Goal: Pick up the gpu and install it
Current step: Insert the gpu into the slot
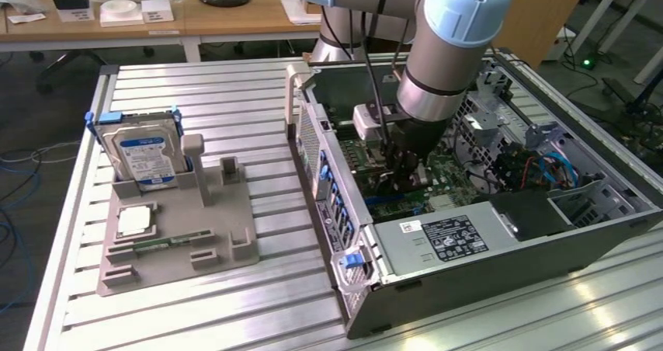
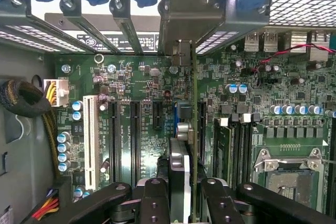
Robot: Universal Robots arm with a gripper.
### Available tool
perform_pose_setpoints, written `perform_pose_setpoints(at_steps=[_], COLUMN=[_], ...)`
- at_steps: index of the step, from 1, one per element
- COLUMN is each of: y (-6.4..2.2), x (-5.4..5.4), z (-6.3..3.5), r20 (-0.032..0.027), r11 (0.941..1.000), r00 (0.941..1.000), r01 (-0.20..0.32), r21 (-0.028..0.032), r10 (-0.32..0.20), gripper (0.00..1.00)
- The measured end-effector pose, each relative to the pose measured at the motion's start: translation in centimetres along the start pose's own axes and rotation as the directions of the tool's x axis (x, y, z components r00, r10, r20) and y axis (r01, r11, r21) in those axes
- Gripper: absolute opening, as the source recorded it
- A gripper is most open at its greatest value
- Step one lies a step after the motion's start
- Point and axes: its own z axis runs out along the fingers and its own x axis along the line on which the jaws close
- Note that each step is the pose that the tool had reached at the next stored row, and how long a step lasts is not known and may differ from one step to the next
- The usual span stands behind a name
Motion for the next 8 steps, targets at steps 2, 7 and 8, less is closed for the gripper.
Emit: perform_pose_setpoints(at_steps=[2, 7, 8], y=[0.01, 0.02, 0.02], x=[0.01, 0.01, 0.01], z=[0.05, 0.22, 0.27], r20=[-0.0002, 0.0003, 0.0002], r11=[1.0000, 1.0000, 1.0000], r00=[1.0000, 1.0000, 1.0000], r01=[0.000, 0.000, 0.000], r21=[-0.0001, -0.0002, -0.0004], r10=[0.000, 0.000, 0.000], gripper=[0.28, 0.28, 0.28])
